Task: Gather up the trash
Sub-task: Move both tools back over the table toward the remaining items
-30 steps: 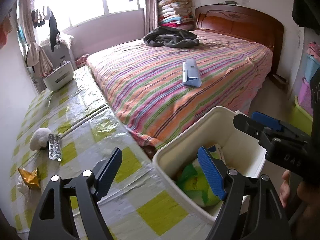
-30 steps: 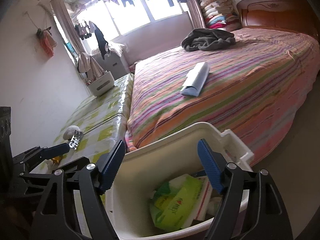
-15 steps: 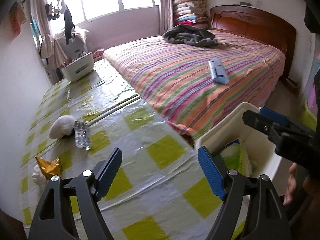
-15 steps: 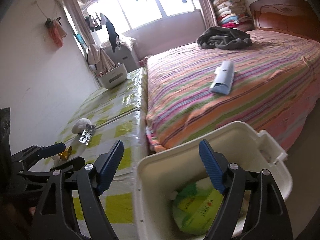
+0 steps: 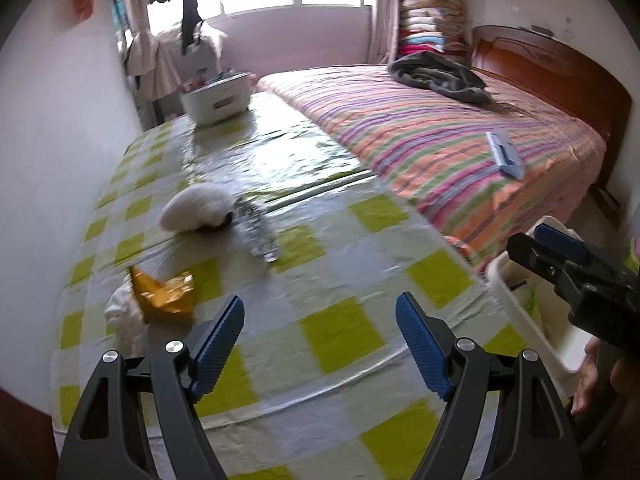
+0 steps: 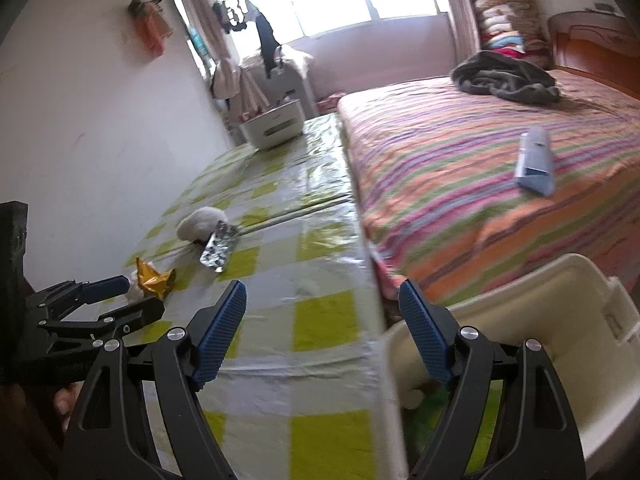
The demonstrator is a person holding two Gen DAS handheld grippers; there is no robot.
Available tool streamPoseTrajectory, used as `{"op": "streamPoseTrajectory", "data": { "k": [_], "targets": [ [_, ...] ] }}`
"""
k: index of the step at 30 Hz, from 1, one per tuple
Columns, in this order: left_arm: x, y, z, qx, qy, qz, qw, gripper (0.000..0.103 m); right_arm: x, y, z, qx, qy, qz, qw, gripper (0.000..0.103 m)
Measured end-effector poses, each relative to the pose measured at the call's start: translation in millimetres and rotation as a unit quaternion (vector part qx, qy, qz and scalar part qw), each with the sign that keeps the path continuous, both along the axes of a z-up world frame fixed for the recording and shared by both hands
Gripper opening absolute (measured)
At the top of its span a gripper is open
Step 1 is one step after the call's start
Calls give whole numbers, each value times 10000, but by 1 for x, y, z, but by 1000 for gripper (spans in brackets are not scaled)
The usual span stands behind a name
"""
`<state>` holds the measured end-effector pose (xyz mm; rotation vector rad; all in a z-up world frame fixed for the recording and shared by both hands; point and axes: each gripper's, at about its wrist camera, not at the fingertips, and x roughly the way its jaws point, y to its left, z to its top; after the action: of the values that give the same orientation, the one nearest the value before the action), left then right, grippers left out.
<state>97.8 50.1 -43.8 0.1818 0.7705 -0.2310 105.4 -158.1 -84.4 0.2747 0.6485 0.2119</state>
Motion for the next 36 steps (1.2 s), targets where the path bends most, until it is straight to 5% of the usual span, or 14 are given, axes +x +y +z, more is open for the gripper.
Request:
{"op": "streamPoseTrajectory", "data": {
  "k": [18,25,36],
  "targets": [
    [31,143,-16,-307,266,1438,9888,76,64,89,-7,-117,232,939,9952,79],
    [42,175,-28,-669,603,1499,9846,76,87,120,-7,-330,327,1207,9916,79],
    [59,190,-41,-502,813,1531,9836,76,114,150,-10,-457,379,1414,9882,79]
  ]
}}
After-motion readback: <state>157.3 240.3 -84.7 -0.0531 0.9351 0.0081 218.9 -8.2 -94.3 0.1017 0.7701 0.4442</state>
